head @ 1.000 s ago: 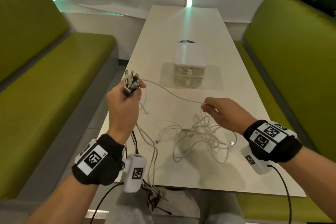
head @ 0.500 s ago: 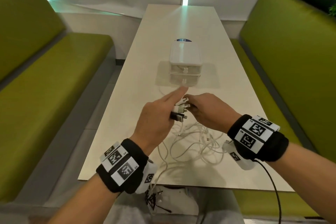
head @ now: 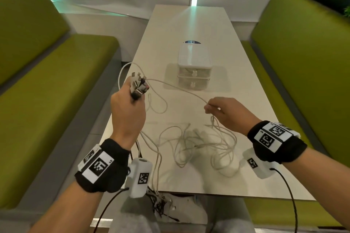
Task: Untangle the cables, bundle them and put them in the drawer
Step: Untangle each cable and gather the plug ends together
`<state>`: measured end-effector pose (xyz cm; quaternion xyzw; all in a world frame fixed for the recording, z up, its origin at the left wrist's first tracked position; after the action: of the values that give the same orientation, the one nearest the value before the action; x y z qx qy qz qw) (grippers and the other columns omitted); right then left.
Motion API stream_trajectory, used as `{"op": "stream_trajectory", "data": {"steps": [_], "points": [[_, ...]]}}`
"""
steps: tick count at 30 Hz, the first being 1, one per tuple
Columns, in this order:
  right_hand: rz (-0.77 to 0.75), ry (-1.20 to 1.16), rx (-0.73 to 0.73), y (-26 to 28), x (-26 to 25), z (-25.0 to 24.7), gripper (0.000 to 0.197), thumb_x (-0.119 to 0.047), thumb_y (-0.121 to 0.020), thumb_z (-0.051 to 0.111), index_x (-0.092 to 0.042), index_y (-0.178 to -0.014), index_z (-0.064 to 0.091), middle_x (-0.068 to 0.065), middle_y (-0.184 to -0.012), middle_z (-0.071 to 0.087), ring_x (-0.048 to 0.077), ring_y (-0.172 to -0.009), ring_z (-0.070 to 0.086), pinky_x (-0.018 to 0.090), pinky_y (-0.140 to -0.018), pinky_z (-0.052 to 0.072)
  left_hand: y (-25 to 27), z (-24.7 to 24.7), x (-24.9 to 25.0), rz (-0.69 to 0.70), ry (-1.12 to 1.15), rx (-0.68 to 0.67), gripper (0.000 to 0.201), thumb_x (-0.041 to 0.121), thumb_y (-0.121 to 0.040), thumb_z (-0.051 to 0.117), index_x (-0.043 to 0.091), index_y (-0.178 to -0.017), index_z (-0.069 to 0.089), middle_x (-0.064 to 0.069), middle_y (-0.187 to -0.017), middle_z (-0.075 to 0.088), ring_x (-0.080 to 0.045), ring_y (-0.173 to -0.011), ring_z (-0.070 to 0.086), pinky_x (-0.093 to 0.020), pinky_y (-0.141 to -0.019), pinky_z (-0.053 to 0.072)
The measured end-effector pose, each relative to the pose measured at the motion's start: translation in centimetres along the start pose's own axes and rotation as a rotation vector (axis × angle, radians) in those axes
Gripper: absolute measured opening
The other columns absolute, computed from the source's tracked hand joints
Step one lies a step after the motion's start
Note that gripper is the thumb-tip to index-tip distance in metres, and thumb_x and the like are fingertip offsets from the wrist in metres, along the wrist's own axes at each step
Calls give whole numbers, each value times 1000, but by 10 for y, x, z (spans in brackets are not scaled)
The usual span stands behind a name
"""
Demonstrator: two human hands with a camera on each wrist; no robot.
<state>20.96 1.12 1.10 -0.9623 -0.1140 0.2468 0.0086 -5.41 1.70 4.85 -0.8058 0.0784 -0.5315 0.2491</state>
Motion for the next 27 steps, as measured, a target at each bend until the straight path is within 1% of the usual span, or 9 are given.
{"op": "stream_trajectory", "data": {"steps": [2, 5, 9, 13, 17, 20, 22, 25, 27], "points": [[-50, 72, 137, -4, 1, -1, 27, -30, -97, 54, -11, -91, 72, 3, -86, 56, 18, -72, 52, 31, -68, 41, 2, 0, -2, -22, 8, -8, 23, -5, -89, 47, 14, -86, 60, 11, -67, 53, -2, -54, 44, -10, -53, 33], [71, 78, 300, -10, 1, -13, 29, -29, -98, 52, -9, -91, 72, 5, -80, 62, 24, -71, 57, 33, -67, 45, 2, 1, -3, -27, -8, -67, 28, -4, -89, 44, 18, -76, 56, 3, -72, 59, -6, -63, 50, -14, -58, 38], [134, -139, 347, -7, -10, -26, 24, -24, -98, 52, -12, -92, 72, 0, -79, 72, 16, -69, 67, 36, -72, 57, 7, 3, -2, 3, -58, -165, 30, -7, -89, 43, 17, -80, 58, 1, -85, 67, -9, -86, 62, -1, -70, 40], [90, -406, -157, 9, -38, -27, 20, -20, -95, 59, -11, -87, 76, -1, -76, 75, 12, -58, 67, 30, -63, 56, 10, 0, -3, 3, -18, -173, 31, -12, -89, 43, 7, -99, 67, 16, -80, 58, 9, -80, 58, 0, -71, 40], [-14, -269, -655, 34, -51, -6, 25, -29, -94, 61, -33, -74, 75, -13, -75, 74, 11, -67, 67, 25, -69, 52, 13, -7, -5, 5, 107, -319, 27, -11, -93, 45, 4, -95, 67, 8, -80, 64, -7, -84, 62, -6, -80, 44], [-23, -162, -903, 56, -52, 18, 18, -33, -91, 62, -26, -95, 78, -14, -89, 75, 9, -68, 64, 16, -68, 46, 25, -13, 4, 77, 186, -515, 23, -10, -95, 48, 2, -96, 67, -3, -82, 70, -17, -84, 67, -13, -86, 46], [-24, -31, -1052, 72, -51, 30, 23, -29, -88, 64, -22, -106, 75, -15, -92, 74, 8, -65, 61, 19, -69, 46, 32, -18, 10, 120, 268, -519, 22, -10, -95, 46, -4, -97, 67, -14, -94, 71, -19, -94, 67, -18, -91, 46], [-9, 316, -1099, 90, -48, 39, 36, -24, -90, 63, -24, -126, 64, 1, -109, 71, 18, -89, 65, 26, -80, 48, 38, -23, 15, 181, 368, -407, 21, -9, -96, 43, -8, -97, 64, -20, -104, 66, -25, -106, 64, -26, -96, 45], [19, 451, -915, 86, -47, 32, 37, -20, -95, 54, -24, -132, 58, 2, -120, 66, 16, -102, 60, 26, -86, 44, 40, -25, 18, 222, 316, -357, 21, -9, -96, 43, -6, -94, 64, -15, -99, 66, -18, -100, 64, -22, -91, 45]]}}
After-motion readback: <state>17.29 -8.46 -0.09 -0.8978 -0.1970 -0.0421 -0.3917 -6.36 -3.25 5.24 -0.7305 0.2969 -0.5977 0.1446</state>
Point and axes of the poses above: each hand's wrist, its own y-axis away from the middle knuckle, its own z-axis out of the palm, x = y × z, the point moved 2 cm from there along -y, towards the middle knuckle
